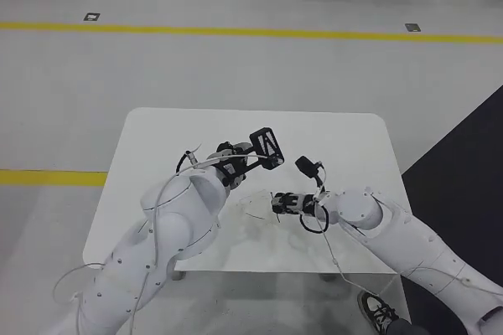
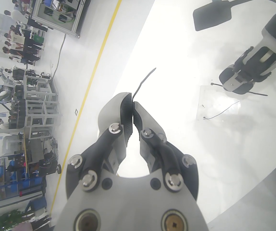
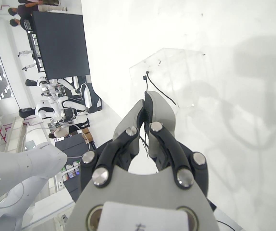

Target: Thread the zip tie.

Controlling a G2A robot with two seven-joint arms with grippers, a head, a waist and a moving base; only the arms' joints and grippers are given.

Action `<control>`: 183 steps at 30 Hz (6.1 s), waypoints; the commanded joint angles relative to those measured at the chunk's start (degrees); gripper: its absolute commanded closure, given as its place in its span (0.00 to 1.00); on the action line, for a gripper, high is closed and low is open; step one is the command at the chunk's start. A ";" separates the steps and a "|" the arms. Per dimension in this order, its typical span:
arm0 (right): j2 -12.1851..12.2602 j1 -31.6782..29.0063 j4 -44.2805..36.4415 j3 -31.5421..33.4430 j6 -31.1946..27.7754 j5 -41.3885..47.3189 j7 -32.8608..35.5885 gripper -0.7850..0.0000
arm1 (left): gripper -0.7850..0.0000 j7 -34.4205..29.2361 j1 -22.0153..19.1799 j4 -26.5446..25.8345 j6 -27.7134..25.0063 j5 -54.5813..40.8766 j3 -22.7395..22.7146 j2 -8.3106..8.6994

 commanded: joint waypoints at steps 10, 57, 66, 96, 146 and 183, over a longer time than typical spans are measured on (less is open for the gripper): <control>1.39 -9.65 -7.77 5.45 -4.08 -5.67 -11.81 1.00 | 1.00 0.00 0.00 0.00 0.00 0.00 0.00 0.00; -2.99 -13.30 -6.46 11.15 0.42 -10.64 -6.60 0.83 | 1.00 0.00 0.00 0.00 0.00 0.00 0.00 0.00; -2.61 -15.72 -8.80 15.19 -0.79 -13.05 -7.29 0.81 | 1.00 0.00 0.00 0.00 0.00 0.00 0.00 0.00; 2.30 -17.69 -16.02 24.51 -20.76 -57.87 1.84 0.00 | 1.00 3.05 2.45 -0.36 0.00 2.52 -1.02 0.21; -2.11 28.66 3.58 -14.97 -71.53 -112.96 -34.21 0.00 | 1.00 3.05 2.45 -0.36 0.00 2.52 -1.02 0.21; -22.40 34.16 33.40 -25.50 -71.53 -158.59 -75.36 0.55 | 1.00 5.88 4.55 -0.22 0.39 4.76 -2.09 0.34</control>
